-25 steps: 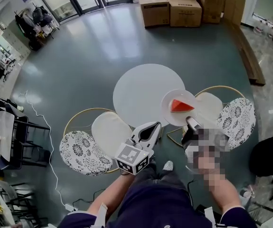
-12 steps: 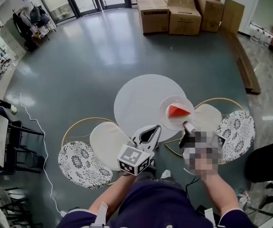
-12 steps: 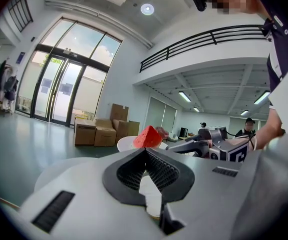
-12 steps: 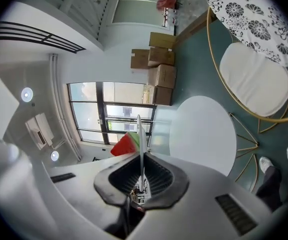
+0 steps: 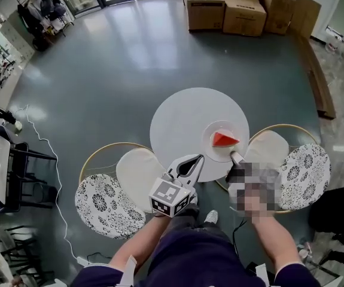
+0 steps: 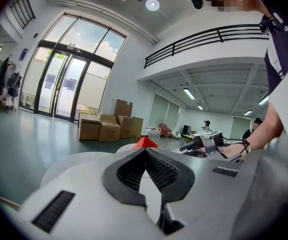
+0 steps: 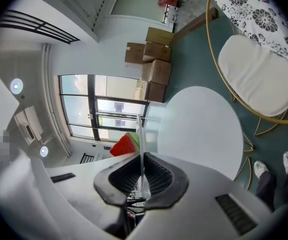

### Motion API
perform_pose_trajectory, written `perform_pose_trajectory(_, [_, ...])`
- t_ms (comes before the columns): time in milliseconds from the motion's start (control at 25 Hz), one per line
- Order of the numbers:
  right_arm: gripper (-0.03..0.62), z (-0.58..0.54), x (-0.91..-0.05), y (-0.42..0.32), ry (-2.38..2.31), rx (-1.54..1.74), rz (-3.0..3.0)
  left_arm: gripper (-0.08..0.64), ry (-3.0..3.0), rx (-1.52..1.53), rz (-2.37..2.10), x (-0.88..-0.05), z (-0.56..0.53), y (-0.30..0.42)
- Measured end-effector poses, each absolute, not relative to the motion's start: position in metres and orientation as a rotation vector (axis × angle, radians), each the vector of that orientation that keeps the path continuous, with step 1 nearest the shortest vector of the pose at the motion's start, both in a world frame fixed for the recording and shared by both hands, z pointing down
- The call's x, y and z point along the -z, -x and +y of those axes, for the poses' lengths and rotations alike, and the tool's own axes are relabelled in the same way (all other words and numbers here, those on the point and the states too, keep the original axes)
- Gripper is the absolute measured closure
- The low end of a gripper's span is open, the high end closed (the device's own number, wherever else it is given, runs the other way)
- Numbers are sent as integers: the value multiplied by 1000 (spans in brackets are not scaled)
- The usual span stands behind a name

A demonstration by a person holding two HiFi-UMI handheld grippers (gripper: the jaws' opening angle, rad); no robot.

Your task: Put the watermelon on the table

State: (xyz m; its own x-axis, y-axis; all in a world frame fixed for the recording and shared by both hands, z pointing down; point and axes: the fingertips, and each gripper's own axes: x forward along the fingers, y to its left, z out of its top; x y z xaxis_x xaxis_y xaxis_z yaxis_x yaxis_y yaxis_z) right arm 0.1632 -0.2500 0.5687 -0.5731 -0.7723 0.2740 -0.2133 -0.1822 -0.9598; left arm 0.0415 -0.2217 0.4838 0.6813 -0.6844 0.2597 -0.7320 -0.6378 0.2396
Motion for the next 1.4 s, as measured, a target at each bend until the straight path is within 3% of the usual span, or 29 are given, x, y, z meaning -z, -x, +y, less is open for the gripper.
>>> perform_pose_trajectory(640, [577,-309,-704,-103,1130,1949,1621,557,-2465,-303,-1129,-557,-267,-8])
perform_pose_trajectory(1400, [577,-349,-732,-75,1209,2010,1596,557,-2415,-307,-1127,-574,-301,10])
